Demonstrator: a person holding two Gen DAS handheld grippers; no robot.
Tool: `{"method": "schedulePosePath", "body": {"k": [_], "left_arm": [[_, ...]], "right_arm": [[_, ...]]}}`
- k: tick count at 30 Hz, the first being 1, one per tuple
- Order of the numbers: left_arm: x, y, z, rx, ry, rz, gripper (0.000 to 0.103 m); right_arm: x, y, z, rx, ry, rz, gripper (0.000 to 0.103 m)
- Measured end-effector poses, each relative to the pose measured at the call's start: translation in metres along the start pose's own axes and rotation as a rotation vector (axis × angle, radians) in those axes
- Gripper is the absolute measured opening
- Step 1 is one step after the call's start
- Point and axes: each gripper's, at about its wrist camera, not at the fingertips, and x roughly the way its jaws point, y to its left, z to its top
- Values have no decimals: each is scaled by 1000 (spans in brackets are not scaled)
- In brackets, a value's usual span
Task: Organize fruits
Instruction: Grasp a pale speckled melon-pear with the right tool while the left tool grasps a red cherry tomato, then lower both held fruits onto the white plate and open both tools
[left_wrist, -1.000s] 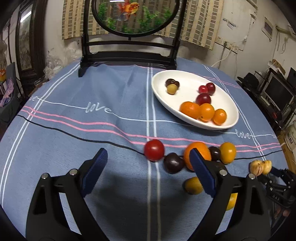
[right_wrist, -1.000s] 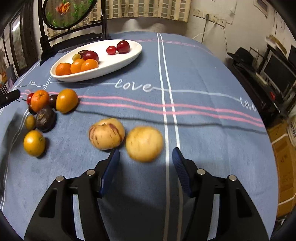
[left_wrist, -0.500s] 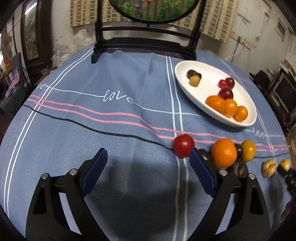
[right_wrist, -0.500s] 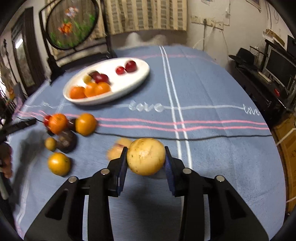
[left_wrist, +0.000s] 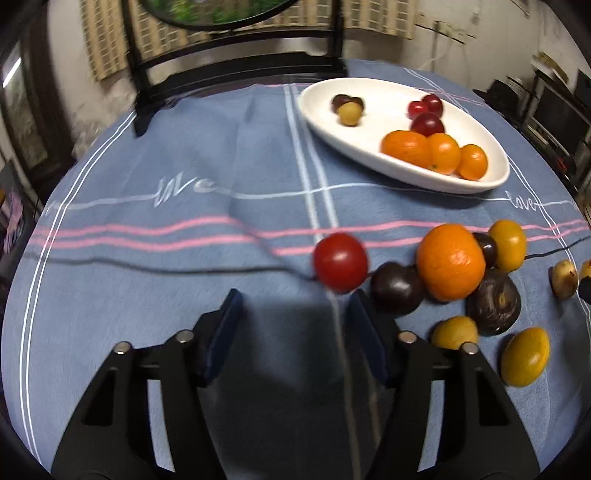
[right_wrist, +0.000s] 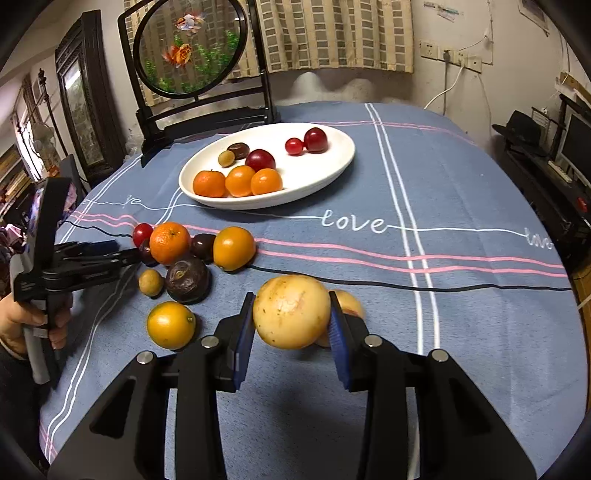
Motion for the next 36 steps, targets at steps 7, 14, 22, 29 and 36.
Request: {"method": "schedulePosePath", "body": {"k": [7, 14, 22, 29, 36], "left_arm": [[3, -11, 16, 72, -59, -1, 41], [5, -18, 26, 91, -125, -11, 26], [22, -21, 47, 148, -113, -15, 30], [28, -16, 62, 191, -3, -49, 30], [-2, -15, 52, 154, -68, -57, 30]], "right_arm": [[4, -4, -3, 5, 5, 42, 37], [5, -2, -4, 6, 4, 56, 37], [4, -3, -4, 11, 3, 60, 37], [3, -4, -4, 9, 0, 63, 37], [-2, 0, 0, 0, -27, 40, 37]]}}
